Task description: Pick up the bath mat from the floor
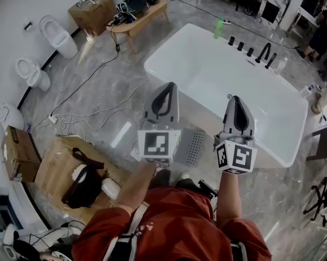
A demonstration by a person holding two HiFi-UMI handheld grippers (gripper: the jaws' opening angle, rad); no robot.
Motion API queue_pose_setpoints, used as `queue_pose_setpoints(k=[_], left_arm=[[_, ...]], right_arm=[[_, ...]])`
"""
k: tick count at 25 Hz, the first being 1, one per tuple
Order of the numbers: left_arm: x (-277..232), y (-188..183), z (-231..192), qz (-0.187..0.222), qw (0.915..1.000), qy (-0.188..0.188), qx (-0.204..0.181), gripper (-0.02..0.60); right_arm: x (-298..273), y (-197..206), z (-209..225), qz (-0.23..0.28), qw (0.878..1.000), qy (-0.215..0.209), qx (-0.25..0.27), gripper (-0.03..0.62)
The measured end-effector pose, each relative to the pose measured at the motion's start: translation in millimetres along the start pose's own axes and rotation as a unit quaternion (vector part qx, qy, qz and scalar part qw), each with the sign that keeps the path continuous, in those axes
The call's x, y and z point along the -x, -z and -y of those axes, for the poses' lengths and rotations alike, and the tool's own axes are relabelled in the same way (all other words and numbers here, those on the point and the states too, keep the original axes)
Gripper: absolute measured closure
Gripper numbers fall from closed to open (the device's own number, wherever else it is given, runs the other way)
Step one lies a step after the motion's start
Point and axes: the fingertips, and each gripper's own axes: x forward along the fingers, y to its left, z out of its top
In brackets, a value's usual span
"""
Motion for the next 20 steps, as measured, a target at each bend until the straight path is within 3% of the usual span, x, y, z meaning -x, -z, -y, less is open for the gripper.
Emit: queue_pose_setpoints(k=[11, 20], left_arm=[[-8.5, 31.0, -37.4, -0.025, 0.9994, 0.01, 0.021, 0.566], [-13.3, 89.0, -74.5, -0.073, 0.9965, 0.005, 0.041, 0.566]], right_arm=[[-19.5, 26.9, -25.1, -0.025, 0.999, 0.026, 0.011, 0.582], [-38.8, 78.6, -43.2, -0.074, 0.996, 0.037, 0.016, 0.582]])
